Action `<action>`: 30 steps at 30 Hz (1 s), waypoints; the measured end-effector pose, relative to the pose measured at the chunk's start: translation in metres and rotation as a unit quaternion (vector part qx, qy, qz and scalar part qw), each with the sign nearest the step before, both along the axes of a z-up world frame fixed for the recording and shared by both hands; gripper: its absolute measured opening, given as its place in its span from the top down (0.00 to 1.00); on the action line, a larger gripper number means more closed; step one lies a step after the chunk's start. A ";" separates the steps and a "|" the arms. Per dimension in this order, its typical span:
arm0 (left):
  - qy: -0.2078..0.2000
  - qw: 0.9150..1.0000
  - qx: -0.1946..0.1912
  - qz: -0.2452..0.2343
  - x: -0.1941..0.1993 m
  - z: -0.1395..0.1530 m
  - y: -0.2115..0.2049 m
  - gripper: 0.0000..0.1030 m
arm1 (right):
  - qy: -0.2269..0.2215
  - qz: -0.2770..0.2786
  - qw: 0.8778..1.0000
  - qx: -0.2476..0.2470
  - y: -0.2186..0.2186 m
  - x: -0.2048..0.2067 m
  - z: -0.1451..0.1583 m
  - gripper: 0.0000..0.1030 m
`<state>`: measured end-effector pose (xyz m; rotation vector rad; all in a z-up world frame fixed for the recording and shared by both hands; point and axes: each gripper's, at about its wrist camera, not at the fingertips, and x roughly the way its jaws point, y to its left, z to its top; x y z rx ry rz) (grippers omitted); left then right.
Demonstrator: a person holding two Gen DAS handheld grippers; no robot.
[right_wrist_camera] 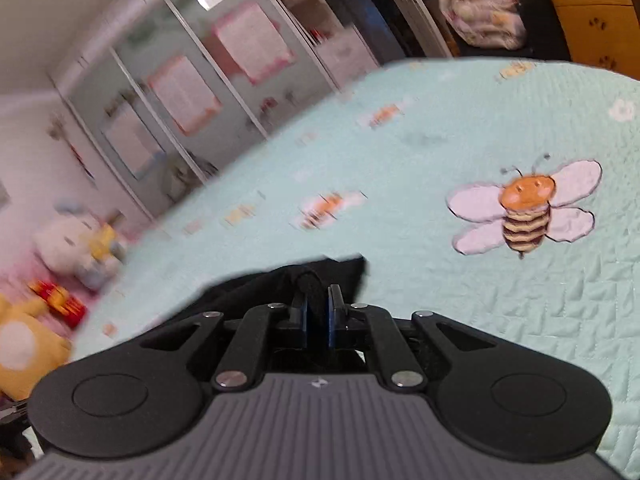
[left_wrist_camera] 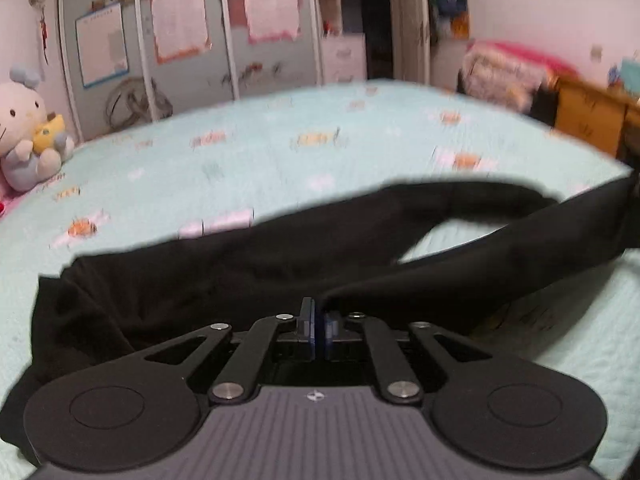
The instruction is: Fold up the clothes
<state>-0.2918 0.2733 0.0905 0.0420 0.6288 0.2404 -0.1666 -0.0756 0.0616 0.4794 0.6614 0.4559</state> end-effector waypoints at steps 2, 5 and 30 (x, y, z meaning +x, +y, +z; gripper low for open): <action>0.011 1.000 0.010 0.018 0.008 -0.016 0.000 0.87 | 0.012 -0.023 1.000 0.002 0.001 0.013 -0.015 0.72; -0.002 0.999 0.006 0.037 0.016 -0.020 0.002 0.68 | 0.003 -0.045 0.999 -0.007 0.003 0.012 -0.026 0.67; -0.044 0.967 -0.207 0.140 -0.034 -0.013 0.034 0.47 | 0.125 -0.094 0.977 0.143 -0.014 -0.007 -0.080 0.42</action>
